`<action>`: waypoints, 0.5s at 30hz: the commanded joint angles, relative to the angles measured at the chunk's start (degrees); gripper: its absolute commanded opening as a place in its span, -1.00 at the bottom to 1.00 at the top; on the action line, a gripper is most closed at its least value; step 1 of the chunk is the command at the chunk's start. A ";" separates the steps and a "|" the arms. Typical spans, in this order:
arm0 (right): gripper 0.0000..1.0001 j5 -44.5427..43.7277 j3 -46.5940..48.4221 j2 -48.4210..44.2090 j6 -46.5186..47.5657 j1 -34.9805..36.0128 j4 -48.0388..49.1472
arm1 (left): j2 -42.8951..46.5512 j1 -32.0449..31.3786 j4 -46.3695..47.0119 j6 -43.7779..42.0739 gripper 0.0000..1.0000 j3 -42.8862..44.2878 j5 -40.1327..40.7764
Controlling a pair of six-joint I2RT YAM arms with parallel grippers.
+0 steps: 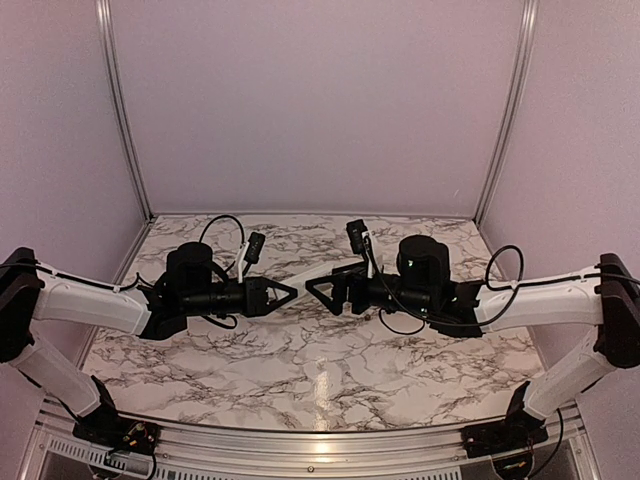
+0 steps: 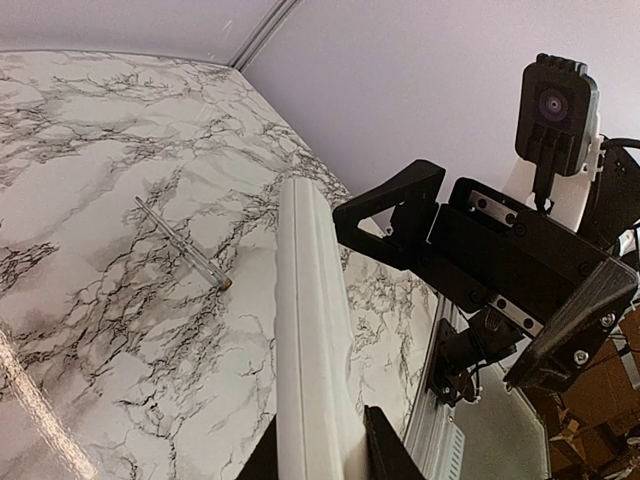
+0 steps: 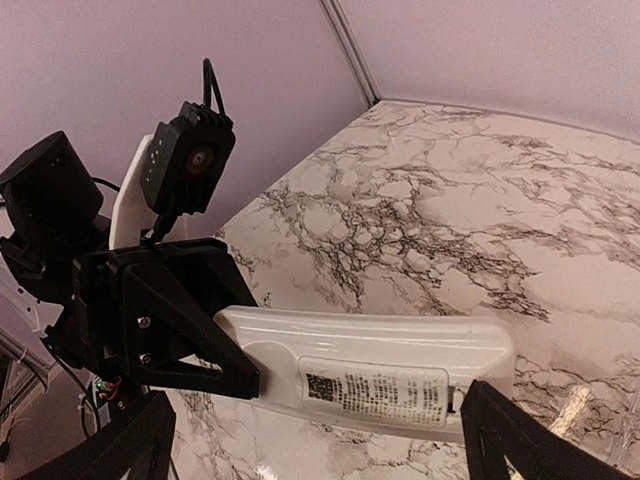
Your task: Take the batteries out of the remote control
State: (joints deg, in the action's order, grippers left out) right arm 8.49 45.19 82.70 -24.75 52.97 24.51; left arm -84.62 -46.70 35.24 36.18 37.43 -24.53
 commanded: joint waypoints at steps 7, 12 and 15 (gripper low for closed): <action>0.97 2.94 2.07 3.10 -0.47 -0.89 0.70 | 0.23 -0.32 5.78 -0.43 -1.00 -0.15 -4.54; 0.97 7.12 0.87 2.39 -1.59 -1.91 2.98 | 0.59 -0.30 6.42 -0.56 -1.00 -0.47 -4.91; 0.97 9.03 0.69 2.63 -2.00 -2.15 3.93 | 0.71 -0.32 6.88 -0.43 -1.00 -0.64 -5.37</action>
State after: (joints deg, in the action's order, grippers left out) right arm 13.06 45.91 84.75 -25.56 51.42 26.59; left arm -84.73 -46.06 35.70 36.71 36.88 -24.43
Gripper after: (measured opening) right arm 0.985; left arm 0.231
